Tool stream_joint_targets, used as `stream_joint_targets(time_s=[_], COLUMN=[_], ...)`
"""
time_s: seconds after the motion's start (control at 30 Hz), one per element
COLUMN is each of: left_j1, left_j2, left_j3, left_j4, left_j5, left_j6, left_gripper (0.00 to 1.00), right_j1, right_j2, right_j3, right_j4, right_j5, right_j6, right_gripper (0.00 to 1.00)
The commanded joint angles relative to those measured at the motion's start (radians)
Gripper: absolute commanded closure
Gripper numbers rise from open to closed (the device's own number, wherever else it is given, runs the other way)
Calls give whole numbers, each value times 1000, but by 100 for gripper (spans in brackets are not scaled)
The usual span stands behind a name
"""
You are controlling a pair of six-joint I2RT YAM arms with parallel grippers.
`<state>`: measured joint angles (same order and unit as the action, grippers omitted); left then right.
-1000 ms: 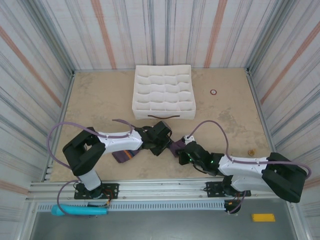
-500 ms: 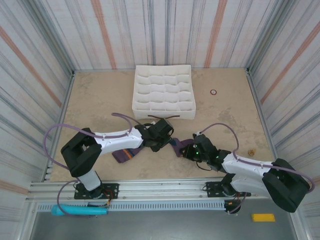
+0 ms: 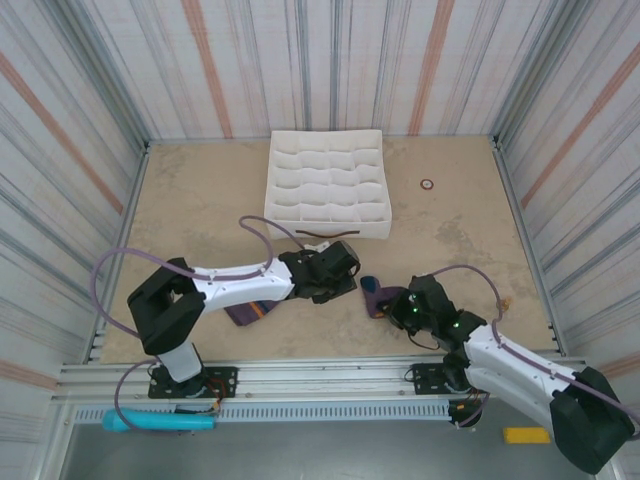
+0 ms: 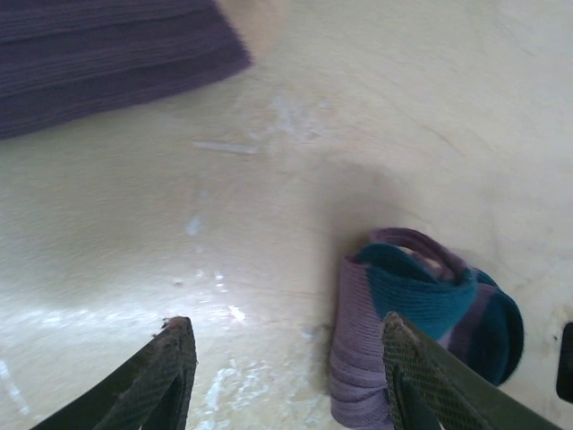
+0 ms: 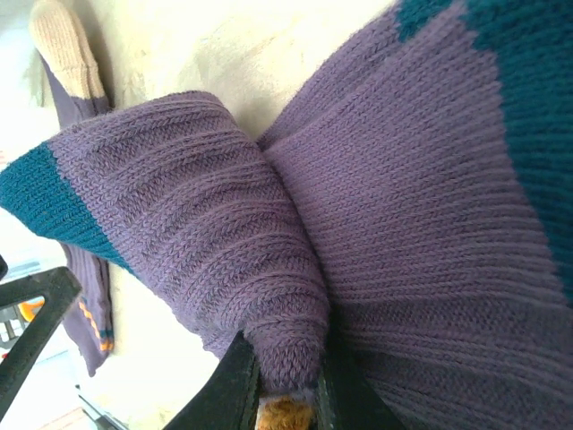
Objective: Roll the socks
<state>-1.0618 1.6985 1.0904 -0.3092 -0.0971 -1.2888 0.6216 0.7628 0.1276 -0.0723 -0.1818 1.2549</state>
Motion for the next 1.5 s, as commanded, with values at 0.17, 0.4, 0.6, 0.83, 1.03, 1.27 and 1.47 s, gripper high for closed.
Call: stream_joint_targets(time_s=[0.17,0.4,0.6,0.83,1.03,1.27,1.47], left_j1=[-6,-21,-23,-23,-22,-20,-17], left_j2=[102,131,178,204,238,302,329], left_j3=[13,-20,-23,-42,-10,49,78], left_j4=[180,298,354,359,316,253,211], left_j5=[171,202,230,244,266,315,334], left_j6=[137,157,158,124,121,108,107], left_gripper=[43,46,51,58,59,66,75], right_j1=[-37,-45,-55,-65,-69,-79,-86], right_j2=[24,18,17,12,5,-52,-127], right_j3=[-88,-92,-95,-97,-98,-105,-111], right_j4=[-388,-385,-380,-381,-382,-402,-437], right_j5=[30,24,16,8,5,1,-3], right_j6=[36,33,31,28,26,25,21], right_gripper=[100,100,100,100,100,100,97])
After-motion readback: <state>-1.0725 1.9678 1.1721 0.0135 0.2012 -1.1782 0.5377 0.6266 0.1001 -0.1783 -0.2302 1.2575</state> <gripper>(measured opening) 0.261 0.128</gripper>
